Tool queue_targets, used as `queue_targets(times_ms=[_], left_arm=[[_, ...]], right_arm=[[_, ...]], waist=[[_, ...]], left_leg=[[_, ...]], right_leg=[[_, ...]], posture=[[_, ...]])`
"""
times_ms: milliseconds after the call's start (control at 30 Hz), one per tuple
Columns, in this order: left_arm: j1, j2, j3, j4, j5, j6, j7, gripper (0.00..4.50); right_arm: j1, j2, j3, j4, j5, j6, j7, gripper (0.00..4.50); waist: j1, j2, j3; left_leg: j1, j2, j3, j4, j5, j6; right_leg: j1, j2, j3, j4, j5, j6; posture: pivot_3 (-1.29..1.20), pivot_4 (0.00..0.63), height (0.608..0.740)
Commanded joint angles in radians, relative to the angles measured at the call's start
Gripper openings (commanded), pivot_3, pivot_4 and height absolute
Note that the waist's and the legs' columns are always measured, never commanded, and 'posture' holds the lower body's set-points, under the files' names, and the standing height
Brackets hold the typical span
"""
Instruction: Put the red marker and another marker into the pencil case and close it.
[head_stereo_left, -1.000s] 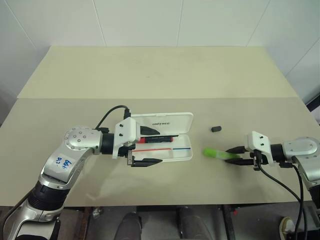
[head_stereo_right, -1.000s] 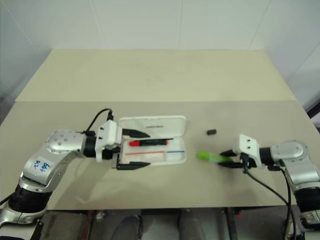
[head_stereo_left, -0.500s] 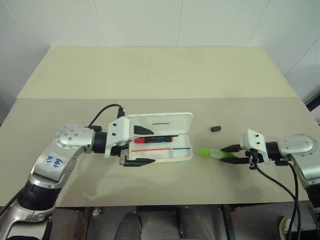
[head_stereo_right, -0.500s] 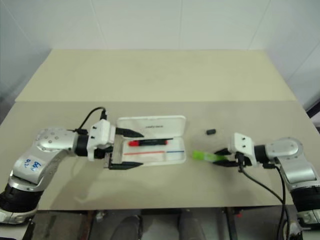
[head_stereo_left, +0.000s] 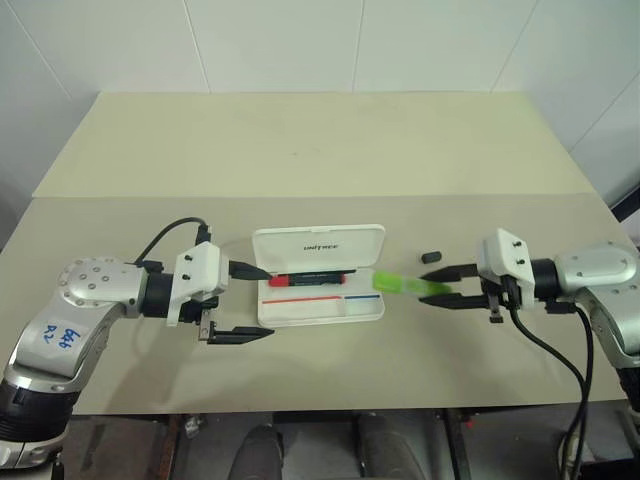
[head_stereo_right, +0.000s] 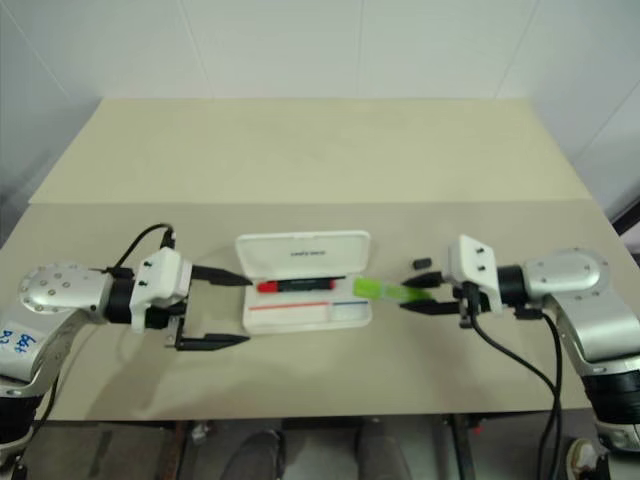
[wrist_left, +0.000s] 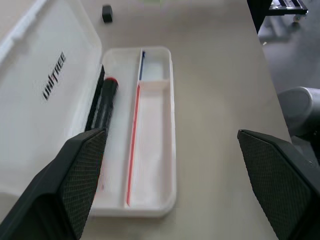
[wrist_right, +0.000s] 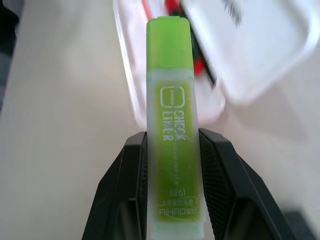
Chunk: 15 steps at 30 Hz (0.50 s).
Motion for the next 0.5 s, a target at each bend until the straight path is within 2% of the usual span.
queue_targets(times_ms=[33,500], left_arm=[[0.03,0.025,0.043,-0.045,-0.015,-0.029,-0.007,4.5],[0.134,0.048,0.09,-0.064,-0.003,-0.07,0.007,4.5]], right_arm=[[-0.043,0.041,0.047,-0.069,0.034,0.05,-0.021,1.08],[-0.182,0.229,0.241,0.042,-0.069,-0.014,-0.009,1.08]], waist=[[0.001,0.0,0.0],[-0.001,0.001,0.001]], left_leg=[[0.0,0.0,0.0,0.0,0.0,0.0],[-0.001,0.0,0.0,-0.002,0.0,0.0]], right_leg=[[0.0,0.0,0.0,0.0,0.0,0.0],[-0.001,0.0,-0.001,-0.001,0.0,-0.001]], posture=[[0.0,0.15,0.74],[0.0,0.15,0.74]])
